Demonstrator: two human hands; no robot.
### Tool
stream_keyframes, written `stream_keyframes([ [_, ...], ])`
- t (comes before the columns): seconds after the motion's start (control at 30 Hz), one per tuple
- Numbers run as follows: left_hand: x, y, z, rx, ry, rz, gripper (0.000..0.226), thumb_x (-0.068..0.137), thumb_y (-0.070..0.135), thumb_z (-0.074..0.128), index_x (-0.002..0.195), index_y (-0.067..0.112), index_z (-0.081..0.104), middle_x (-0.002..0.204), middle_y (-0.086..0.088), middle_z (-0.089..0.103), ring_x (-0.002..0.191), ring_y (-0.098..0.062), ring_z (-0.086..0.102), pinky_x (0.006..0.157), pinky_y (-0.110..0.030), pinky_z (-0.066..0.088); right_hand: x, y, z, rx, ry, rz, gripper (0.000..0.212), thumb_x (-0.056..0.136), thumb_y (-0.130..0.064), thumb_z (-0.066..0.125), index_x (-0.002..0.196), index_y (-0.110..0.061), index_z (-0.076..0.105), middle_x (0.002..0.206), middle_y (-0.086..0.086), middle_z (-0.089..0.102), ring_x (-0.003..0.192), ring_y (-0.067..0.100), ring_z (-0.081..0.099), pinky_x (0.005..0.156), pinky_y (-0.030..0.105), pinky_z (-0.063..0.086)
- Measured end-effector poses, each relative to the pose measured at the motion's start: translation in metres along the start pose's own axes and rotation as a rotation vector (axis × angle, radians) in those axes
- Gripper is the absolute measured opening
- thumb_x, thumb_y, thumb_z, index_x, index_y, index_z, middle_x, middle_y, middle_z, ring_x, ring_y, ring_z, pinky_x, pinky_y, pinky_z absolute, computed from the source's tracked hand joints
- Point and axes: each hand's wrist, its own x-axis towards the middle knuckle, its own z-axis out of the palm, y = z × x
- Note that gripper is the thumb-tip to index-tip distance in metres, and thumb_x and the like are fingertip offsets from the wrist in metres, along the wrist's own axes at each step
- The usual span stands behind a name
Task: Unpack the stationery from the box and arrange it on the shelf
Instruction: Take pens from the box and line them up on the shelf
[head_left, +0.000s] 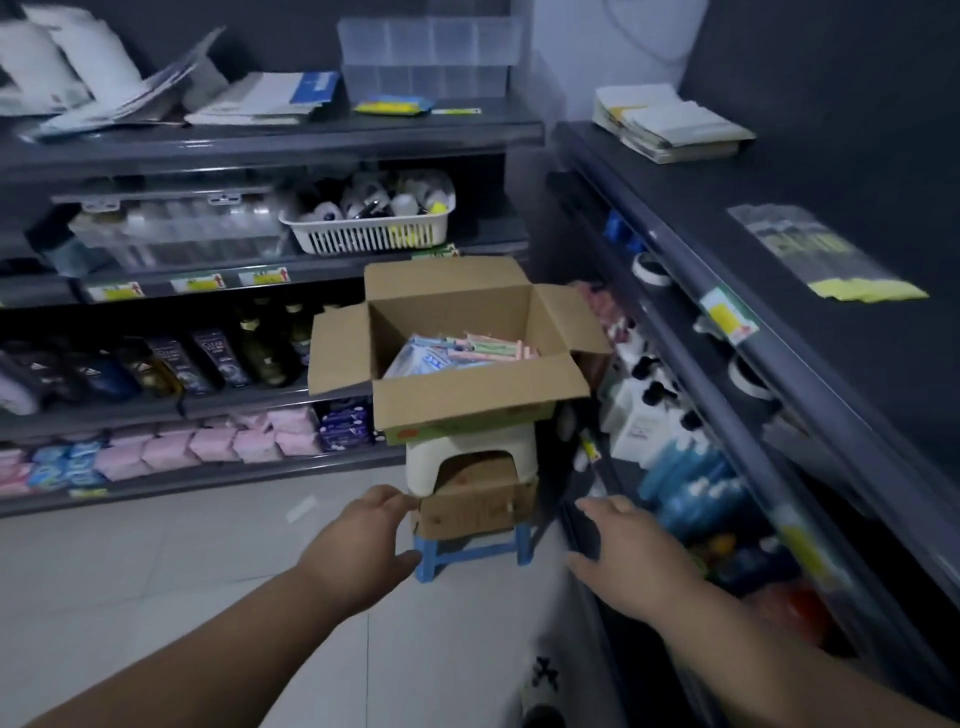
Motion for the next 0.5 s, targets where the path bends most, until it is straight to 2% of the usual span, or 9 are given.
stream_keyframes([
  [0.27, 0.151, 0.031, -0.043, -0.095, 0.139, -0.118, 0.055, 0.086, 0.034, 0.064, 0.137, 0.025, 0.046, 0.142, 0.008, 0.041, 0.122, -0.013, 0.048, 0.098, -0.024, 0.041, 0.163, 0.006, -0.094, -0.053, 0.084, -0.153, 0.062, 0.088, -0.048, 0.056, 0.141, -0.026, 0.036, 0.137, 0.0, 0.041, 0.121, 0.022, 0.045, 0.095, 0.034, 0.046],
  [0.5, 0.228, 0.012, -0.059, -0.142, 0.141, -0.223, 0.053, 0.085, 0.031, 0.062, 0.136, 0.022, 0.048, 0.142, 0.004, 0.041, 0.123, -0.014, 0.048, 0.097, -0.024, 0.041, 0.261, -0.003, -0.118, 0.002, 0.015, -0.169, 0.063, 0.084, -0.043, 0.062, 0.141, -0.03, 0.039, 0.134, 0.0, 0.045, 0.12, 0.023, 0.049, 0.094, 0.037, 0.047],
])
